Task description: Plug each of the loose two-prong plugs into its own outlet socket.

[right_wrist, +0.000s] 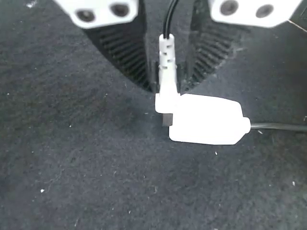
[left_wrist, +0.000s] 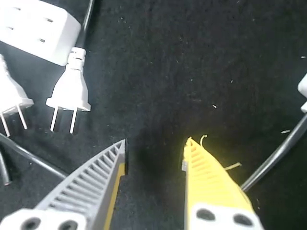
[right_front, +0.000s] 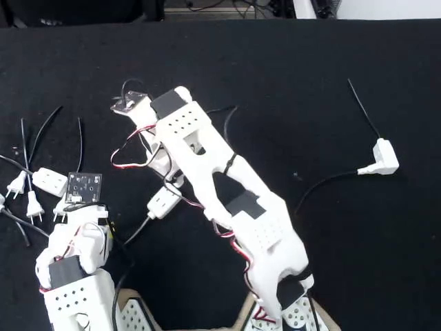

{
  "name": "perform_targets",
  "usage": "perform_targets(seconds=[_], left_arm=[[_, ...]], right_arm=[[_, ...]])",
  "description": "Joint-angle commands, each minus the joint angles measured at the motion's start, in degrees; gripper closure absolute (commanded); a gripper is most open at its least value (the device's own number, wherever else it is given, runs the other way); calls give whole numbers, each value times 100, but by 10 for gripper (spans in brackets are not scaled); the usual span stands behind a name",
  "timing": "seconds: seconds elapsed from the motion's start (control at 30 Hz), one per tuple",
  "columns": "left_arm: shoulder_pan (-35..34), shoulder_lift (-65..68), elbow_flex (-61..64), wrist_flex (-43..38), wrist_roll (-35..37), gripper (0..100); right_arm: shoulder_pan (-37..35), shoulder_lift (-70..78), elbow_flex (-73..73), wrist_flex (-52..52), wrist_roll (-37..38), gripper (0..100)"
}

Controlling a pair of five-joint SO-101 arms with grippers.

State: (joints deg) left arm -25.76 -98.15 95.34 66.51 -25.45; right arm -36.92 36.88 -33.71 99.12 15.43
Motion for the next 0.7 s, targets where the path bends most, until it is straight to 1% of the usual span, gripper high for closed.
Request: perform_targets(seconds=[0.0,0.2,0.3,0.47,0.67], left_arm=[[-48,-9,-57,-44,-44,802],[-48,-9,-48,-44,-44,802],[-48,-9,-48,-44,-44,802],[-48,-9,-48,-35,-44,802],[-48,-9,-57,0,-44,802]], right_arm=[[-26,-119,66,202,18,988],[-26,-505,119,211,18,988],[-35,-954,479,211,18,988],[-360,-1314,1147,202,18,988],[-273,-1156,875,193,26,988]])
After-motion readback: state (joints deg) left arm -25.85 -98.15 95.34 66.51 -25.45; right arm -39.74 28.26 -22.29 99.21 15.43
